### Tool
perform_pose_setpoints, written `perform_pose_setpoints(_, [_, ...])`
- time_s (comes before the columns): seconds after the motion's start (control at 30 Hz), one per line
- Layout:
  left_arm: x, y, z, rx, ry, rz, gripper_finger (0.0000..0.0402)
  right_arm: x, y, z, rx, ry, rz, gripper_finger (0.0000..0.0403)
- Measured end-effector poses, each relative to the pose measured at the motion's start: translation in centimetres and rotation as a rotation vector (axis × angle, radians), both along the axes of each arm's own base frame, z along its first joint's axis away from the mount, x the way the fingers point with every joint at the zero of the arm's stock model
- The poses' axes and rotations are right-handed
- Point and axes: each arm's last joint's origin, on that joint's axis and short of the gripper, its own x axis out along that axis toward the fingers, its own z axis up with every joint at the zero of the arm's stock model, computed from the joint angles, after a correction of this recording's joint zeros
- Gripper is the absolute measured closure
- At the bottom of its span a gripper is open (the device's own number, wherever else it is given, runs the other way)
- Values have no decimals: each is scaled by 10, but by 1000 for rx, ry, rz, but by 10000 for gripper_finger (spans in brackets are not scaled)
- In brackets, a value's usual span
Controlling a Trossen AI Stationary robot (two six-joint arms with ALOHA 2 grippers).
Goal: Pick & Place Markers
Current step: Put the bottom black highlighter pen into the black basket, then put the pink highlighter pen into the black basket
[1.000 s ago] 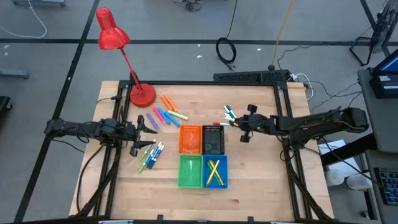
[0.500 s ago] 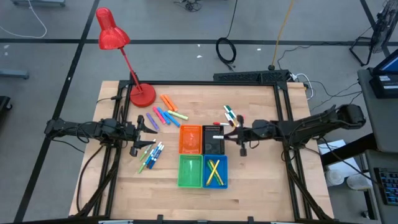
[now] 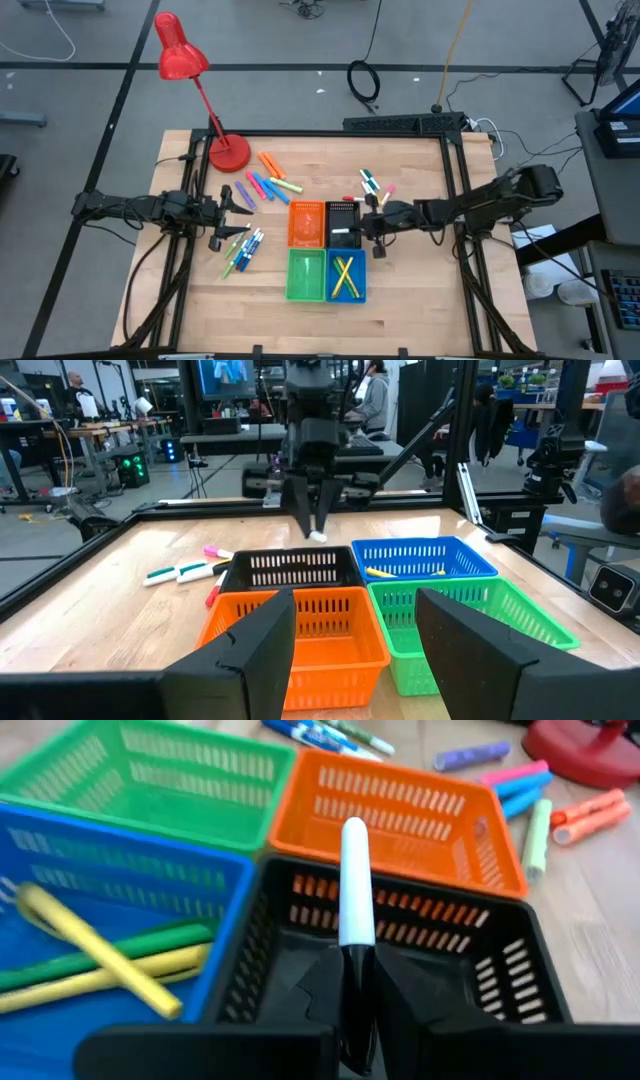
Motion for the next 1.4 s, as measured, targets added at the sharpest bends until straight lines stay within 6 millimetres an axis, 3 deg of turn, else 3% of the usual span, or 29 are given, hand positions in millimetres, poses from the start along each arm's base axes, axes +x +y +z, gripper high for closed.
perform_pose_setpoints(0.27, [0, 0, 0, 0, 0, 0, 190, 3, -4, -5, -4, 14, -15, 371])
perform_pose_setpoints(0.6, [0, 0, 0, 0, 0, 0, 190, 2, -4, -5, -5, 15, -16, 333])
perform_pose_setpoints(0.93, [0, 0, 0, 0, 0, 0, 190, 1, -5, -3, -38, 12, -27, 330])
perform_pose_setpoints(1.23, [0, 0, 0, 0, 0, 0, 190, -26, -17, 34, -184, -33, -366, 330])
perform_pose_setpoints(1.4, [0, 0, 0, 0, 0, 0, 190, -48, -30, 36, -243, -60, -586, 321])
